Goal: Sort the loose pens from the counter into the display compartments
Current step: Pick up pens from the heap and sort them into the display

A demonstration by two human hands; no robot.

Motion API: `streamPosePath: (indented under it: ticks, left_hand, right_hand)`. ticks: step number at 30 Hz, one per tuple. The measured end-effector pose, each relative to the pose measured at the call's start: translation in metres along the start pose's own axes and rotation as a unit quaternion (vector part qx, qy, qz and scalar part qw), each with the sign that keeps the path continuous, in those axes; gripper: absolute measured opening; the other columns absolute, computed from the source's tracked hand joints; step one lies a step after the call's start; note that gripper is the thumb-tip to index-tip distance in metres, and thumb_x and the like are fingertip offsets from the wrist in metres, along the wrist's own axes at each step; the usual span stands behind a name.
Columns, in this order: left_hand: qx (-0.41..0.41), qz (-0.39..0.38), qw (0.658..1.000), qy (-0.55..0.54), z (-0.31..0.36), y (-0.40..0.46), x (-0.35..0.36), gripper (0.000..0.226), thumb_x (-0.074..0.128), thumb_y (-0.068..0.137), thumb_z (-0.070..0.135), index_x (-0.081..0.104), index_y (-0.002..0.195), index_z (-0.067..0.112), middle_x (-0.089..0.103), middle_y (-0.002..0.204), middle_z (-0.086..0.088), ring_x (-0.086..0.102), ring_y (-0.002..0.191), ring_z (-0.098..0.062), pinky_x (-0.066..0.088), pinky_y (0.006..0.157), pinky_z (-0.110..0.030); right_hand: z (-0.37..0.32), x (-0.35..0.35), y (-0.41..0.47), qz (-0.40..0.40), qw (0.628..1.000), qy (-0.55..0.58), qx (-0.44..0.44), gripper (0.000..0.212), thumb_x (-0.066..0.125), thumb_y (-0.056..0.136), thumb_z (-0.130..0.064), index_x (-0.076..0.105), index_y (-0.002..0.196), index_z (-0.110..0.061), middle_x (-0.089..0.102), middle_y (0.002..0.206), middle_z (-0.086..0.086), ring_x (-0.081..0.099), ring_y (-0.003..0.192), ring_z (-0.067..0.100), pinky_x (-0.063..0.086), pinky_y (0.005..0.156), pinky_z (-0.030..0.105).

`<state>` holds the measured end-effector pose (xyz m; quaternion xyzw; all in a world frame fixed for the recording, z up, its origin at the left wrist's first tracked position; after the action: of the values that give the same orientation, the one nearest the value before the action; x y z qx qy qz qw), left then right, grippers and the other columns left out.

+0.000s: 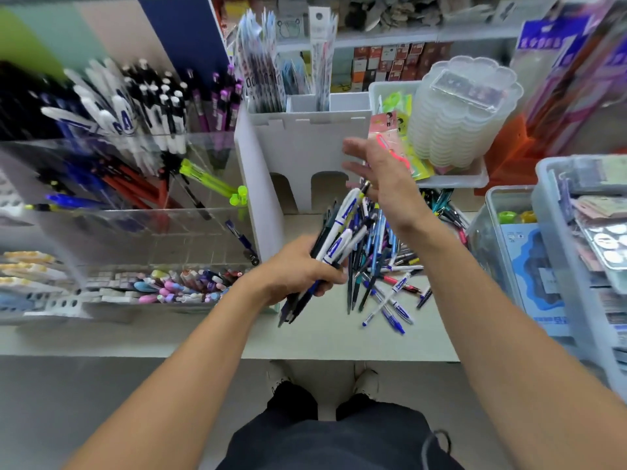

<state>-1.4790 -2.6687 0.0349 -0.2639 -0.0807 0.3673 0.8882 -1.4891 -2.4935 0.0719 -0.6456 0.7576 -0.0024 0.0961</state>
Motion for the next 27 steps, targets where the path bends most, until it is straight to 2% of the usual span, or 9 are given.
streamPosePath:
  ticks: [4, 7, 10, 13, 16, 18, 23, 25, 27]
  left_hand:
    - [-0.020, 0.022, 0.998, -0.055, 0.001, -0.014, -0.004, 0.022, 0.071, 0.084, -0.009, 0.055, 0.092, 0.004, 0.054, 0.068, -0.012, 0.045, 0.051, -0.020, 0.039, 0.049, -0.027]
    - [-0.036, 0.029, 0.995, -0.083, -0.007, -0.031, -0.014, 0.025, 0.074, 0.083, -0.005, 0.053, 0.089, 0.006, 0.055, 0.064, -0.007, 0.047, 0.051, -0.020, 0.038, 0.049, -0.029]
    - [-0.032, 0.038, 0.994, -0.102, -0.015, -0.055, -0.027, 0.028, 0.076, 0.083, -0.002, 0.051, 0.093, 0.006, 0.052, 0.067, -0.008, 0.047, 0.051, -0.019, 0.037, 0.048, -0.028]
    - [-0.005, 0.032, 0.995, -0.094, -0.019, -0.081, -0.048, 0.028, 0.077, 0.082, 0.003, 0.049, 0.090, 0.001, 0.049, 0.066, -0.011, 0.045, 0.051, -0.021, 0.037, 0.049, -0.029]
    - [0.019, 0.024, 0.994, -0.101, -0.024, -0.104, -0.073, 0.027, 0.075, 0.084, 0.002, 0.049, 0.088, -0.004, 0.044, 0.071, -0.015, 0.043, 0.051, -0.021, 0.035, 0.048, -0.027]
    - [0.038, 0.015, 0.993, -0.115, -0.028, -0.116, -0.085, 0.020, 0.072, 0.087, -0.002, 0.054, 0.086, 0.006, 0.045, 0.066, -0.009, 0.043, 0.050, -0.019, 0.035, 0.048, -0.026]
    - [0.079, 0.036, 0.984, -0.156, -0.037, -0.130, -0.101, 0.022, 0.072, 0.088, -0.002, 0.059, 0.082, 0.015, 0.054, 0.065, -0.002, 0.044, 0.051, -0.018, 0.037, 0.049, -0.027]
    - [0.084, 0.056, 0.977, -0.189, -0.041, -0.135, -0.108, 0.018, 0.075, 0.082, 0.003, 0.061, 0.089, 0.012, 0.056, 0.067, -0.001, 0.044, 0.051, -0.016, 0.038, 0.049, -0.027]
    - [0.084, 0.065, 0.974, -0.202, -0.048, -0.141, -0.119, 0.019, 0.075, 0.081, 0.005, 0.061, 0.094, 0.009, 0.057, 0.068, 0.000, 0.044, 0.050, -0.015, 0.037, 0.048, -0.026]
  right_hand:
    - [-0.012, 0.022, -0.003, -0.151, 0.985, -0.085, 0.014, 0.073, 0.013, 0.105, -0.057, 0.072, 0.123, -0.018, 0.072, 0.123, -0.005, 0.065, 0.113, -0.001, 0.045, 0.105, 0.025]
    - [-0.016, 0.040, -0.017, -0.199, 0.979, -0.049, 0.009, 0.081, 0.012, 0.093, -0.064, 0.063, 0.135, -0.016, 0.068, 0.132, -0.007, 0.059, 0.121, -0.006, 0.042, 0.096, 0.013]
    - [-0.020, 0.058, -0.023, -0.247, 0.967, -0.054, -0.011, 0.078, 0.012, 0.096, -0.064, 0.057, 0.141, -0.019, 0.065, 0.135, -0.010, 0.055, 0.126, -0.007, 0.043, 0.096, 0.008]
    - [-0.028, 0.073, -0.028, -0.210, 0.977, -0.003, -0.034, 0.044, 0.037, 0.107, -0.042, 0.065, 0.129, -0.017, 0.073, 0.120, -0.002, 0.067, 0.113, 0.009, 0.052, 0.096, 0.020]
    - [-0.038, 0.089, -0.030, -0.201, 0.976, -0.042, -0.066, 0.014, 0.064, 0.097, -0.013, 0.076, 0.105, -0.012, 0.076, 0.089, 0.006, 0.066, 0.080, 0.013, 0.054, 0.075, 0.022]
    - [-0.043, 0.103, -0.031, -0.223, 0.972, -0.026, -0.065, 0.012, 0.070, 0.090, -0.009, 0.076, 0.100, -0.005, 0.074, 0.084, 0.015, 0.061, 0.075, 0.014, 0.050, 0.068, 0.022]
    - [-0.057, 0.138, -0.024, -0.228, 0.971, 0.034, -0.064, 0.019, 0.069, 0.085, -0.018, 0.072, 0.094, -0.001, 0.071, 0.078, 0.005, 0.063, 0.074, 0.015, 0.052, 0.073, 0.024]
    - [-0.066, 0.146, -0.018, -0.185, 0.978, 0.023, -0.092, 0.007, 0.066, 0.091, -0.010, 0.072, 0.093, -0.006, 0.072, 0.078, 0.004, 0.066, 0.073, 0.012, 0.053, 0.072, 0.021]
    - [-0.077, 0.145, -0.008, -0.115, 0.987, 0.050, -0.105, 0.012, 0.061, 0.096, -0.004, 0.071, 0.095, -0.010, 0.071, 0.078, -0.001, 0.066, 0.073, 0.009, 0.054, 0.073, 0.019]
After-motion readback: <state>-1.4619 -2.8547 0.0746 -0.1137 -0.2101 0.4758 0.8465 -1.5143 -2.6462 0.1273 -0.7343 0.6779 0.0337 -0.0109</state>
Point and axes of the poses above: each hand's wrist, its own y-axis towards the middle knuckle, its own x-axis out of the palm, z = x × y, the point moved 1 cm from there along y, towards the middle knuckle
